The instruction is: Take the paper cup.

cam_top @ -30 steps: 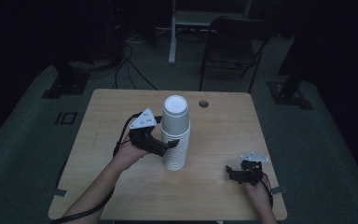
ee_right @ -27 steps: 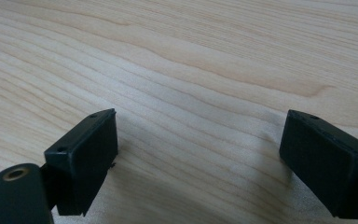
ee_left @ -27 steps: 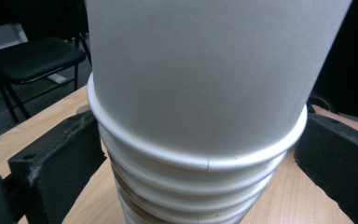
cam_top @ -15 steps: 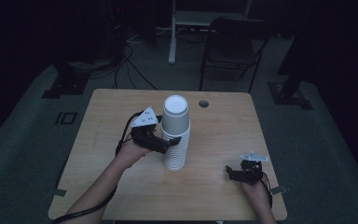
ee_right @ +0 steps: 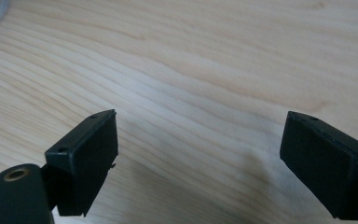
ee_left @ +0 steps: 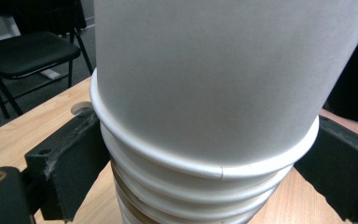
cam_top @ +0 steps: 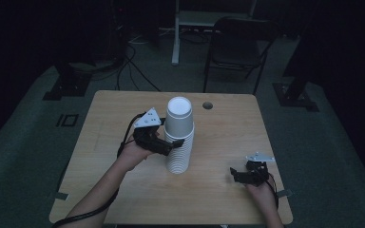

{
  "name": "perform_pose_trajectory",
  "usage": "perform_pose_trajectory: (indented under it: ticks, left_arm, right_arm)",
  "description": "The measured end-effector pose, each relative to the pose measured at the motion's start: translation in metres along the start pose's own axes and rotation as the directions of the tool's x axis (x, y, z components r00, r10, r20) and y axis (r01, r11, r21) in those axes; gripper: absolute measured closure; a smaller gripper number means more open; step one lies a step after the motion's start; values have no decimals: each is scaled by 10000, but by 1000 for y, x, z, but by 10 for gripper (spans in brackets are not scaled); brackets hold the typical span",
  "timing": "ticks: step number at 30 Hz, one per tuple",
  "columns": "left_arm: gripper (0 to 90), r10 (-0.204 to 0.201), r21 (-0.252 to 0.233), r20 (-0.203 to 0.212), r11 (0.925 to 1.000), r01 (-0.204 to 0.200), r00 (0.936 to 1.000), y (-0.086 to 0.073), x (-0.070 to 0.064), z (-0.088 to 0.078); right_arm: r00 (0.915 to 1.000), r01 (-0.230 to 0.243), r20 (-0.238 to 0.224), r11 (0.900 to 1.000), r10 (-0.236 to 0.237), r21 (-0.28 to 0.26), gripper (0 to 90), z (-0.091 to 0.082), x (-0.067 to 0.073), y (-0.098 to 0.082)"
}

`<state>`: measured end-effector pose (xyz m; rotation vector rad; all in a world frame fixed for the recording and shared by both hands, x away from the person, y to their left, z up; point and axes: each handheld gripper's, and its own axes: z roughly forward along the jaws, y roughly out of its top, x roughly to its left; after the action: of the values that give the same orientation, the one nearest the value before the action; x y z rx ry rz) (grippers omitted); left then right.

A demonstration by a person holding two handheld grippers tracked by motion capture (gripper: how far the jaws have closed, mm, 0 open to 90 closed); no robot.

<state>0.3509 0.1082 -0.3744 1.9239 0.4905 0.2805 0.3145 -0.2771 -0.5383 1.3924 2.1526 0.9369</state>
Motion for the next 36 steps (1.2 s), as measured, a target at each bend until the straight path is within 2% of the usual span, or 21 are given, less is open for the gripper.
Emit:
perform_pose_trajectory:
  ticks: [1, 9, 14, 19, 26, 32, 36]
  left_arm:
    - [65, 20, 7, 2, 10000, -20, 10000, 0, 0, 0]
    - [68, 120, 134, -23, 9998, -120, 9999, 1, 0, -1]
    - [68, 114, 159, -25, 9998, -113, 9999, 1, 0, -1]
    - [68, 143, 179, -34, 9997, -142, 9999, 1, 0, -1]
    - [68, 147, 196, -127, 9997, -144, 9998, 1, -2, -1]
    - [69, 163, 249, -119, 9996, -160, 9998, 2, -2, -1]
    - [73, 262, 355, -164, 9990, -256, 9995, 2, -2, -1]
  right_arm:
    - [9999, 116, 55, 9999, -116, -95, 112, -2, 2, 3]
    - [9976, 578, -347, 9963, -600, -630, 115, -14, 17, 26]
    - [9937, 775, -707, 9892, -867, -1247, 115, -26, 26, 46]
    - [9889, 880, -994, 9744, -1104, -2067, 115, -46, 34, 70]
    - [9804, 1191, -1177, 9508, -1582, -2861, 115, -70, 44, 101]
    - [9688, 1259, -1598, 9315, -1895, -3412, 115, -83, 54, 120]
    - [9574, 1296, -1904, 9124, -2170, -3882, 115, -95, 62, 135]
